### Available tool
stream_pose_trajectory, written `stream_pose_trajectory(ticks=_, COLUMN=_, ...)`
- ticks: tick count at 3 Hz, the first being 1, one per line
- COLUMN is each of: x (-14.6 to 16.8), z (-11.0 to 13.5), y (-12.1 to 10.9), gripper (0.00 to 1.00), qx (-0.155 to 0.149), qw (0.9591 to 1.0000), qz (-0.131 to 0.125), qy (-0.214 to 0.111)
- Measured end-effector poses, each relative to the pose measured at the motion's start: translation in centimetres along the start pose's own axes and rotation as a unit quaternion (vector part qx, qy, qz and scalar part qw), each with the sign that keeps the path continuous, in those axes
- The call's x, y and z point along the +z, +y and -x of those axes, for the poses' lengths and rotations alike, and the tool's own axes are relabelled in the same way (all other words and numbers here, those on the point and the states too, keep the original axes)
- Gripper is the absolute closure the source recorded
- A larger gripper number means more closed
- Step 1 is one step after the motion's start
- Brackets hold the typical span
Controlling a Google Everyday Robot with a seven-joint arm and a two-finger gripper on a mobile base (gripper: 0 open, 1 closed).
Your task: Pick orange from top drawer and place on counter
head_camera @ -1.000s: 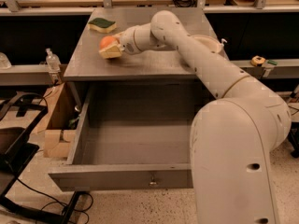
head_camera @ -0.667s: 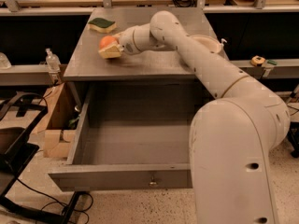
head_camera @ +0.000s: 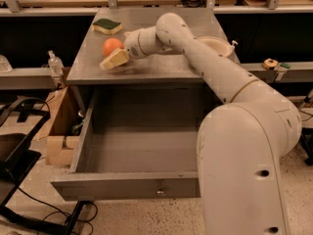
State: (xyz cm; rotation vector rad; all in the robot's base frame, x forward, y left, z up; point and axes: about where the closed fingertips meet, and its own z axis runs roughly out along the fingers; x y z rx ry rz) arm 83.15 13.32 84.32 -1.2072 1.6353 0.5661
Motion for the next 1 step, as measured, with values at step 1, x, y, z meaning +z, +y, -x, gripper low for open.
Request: stream_pose_trajectory(ticks=1, x=0.0, z=0.0, y=0.0, gripper=0.0, qx=0.0, qw=1.0, qz=0.0, qy=0.0)
